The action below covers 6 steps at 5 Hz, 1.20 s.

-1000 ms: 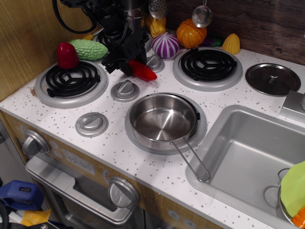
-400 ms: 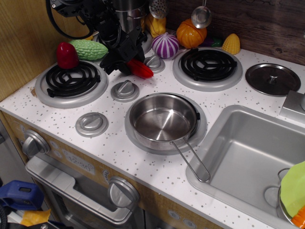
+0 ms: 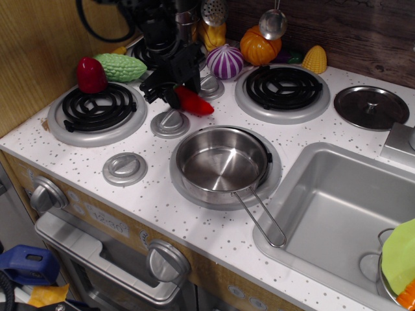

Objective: Put pepper in pot or pan

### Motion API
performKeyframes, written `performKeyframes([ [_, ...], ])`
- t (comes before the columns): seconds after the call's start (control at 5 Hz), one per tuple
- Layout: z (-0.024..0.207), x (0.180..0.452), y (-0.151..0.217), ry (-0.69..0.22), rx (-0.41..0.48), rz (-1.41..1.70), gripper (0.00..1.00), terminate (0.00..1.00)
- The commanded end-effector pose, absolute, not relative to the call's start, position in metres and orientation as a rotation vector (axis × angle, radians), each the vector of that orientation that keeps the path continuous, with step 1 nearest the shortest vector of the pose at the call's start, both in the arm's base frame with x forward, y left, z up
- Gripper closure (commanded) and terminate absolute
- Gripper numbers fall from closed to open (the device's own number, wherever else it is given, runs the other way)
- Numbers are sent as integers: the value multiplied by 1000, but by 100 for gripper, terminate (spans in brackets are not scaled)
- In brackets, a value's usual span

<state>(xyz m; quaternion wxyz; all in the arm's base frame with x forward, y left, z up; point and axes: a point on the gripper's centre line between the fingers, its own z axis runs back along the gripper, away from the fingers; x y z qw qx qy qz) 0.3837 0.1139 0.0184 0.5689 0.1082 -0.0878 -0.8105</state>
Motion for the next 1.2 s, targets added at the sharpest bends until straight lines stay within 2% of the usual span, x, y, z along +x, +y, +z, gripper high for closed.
performKeyframes([
  [0.0,114,386,113,-113,366,-1865,100,0],
  [0.2,140,375,98,-53,345,-1810,100,0],
  [0.4,141,351,75,-57,311,-1732,100,0],
  [0.6,135,333,51,-77,289,-1664,100,0],
  [0.8,128,327,24,-131,264,-1595,100,0],
  [1.0,110,328,-8,-165,281,-1537,100,0],
])
